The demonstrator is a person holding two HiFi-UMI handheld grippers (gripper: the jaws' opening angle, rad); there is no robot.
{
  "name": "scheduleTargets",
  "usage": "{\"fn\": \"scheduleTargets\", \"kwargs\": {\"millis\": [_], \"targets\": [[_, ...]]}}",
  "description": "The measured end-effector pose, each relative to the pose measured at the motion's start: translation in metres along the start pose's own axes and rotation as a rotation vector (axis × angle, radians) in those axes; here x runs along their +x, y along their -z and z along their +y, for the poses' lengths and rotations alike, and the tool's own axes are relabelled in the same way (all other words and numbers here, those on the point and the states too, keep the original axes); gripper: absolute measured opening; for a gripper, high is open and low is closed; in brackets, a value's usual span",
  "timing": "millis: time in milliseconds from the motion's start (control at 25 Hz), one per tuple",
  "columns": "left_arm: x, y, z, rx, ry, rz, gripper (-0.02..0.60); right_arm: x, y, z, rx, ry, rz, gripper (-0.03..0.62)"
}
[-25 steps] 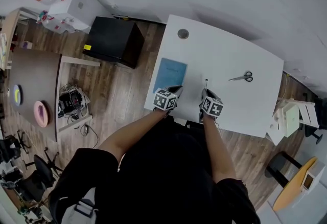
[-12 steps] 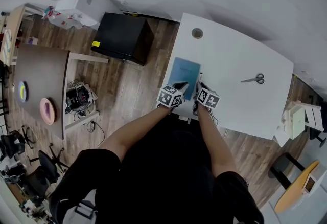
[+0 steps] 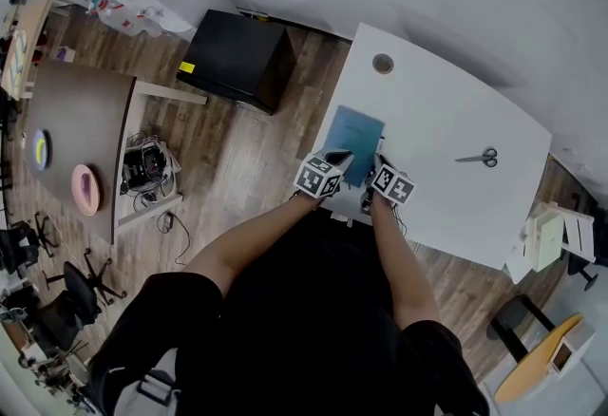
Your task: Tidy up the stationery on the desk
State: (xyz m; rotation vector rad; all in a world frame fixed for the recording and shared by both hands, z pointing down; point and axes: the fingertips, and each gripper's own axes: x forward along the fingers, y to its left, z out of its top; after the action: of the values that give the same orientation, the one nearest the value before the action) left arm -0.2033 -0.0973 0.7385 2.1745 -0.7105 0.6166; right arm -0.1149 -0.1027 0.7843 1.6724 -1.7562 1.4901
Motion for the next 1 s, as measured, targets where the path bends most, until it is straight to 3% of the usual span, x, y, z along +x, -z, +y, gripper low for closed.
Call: {"fn": "scheduleTargets", "kwargs": {"millis": [360, 680, 1000], "targets": [[-0.001, 0.003, -0.003, 0.0, 0.017, 0.006, 0.018, -0.01, 0.002, 0.008, -0.047, -0.038, -0.009, 0.081], [-0.002, 0.01, -0.01, -0.006, 0.024, -0.003, 0.018, -0.012, 0.013, 0.005, -0.012, -0.084, 0.009, 0.081], [0.005, 0.015, -0.016, -0.049, 0.016, -0.027, 0.018, -0.04, -0.001, -0.008, -0.119, -0.079, -0.011, 0.081]]}}
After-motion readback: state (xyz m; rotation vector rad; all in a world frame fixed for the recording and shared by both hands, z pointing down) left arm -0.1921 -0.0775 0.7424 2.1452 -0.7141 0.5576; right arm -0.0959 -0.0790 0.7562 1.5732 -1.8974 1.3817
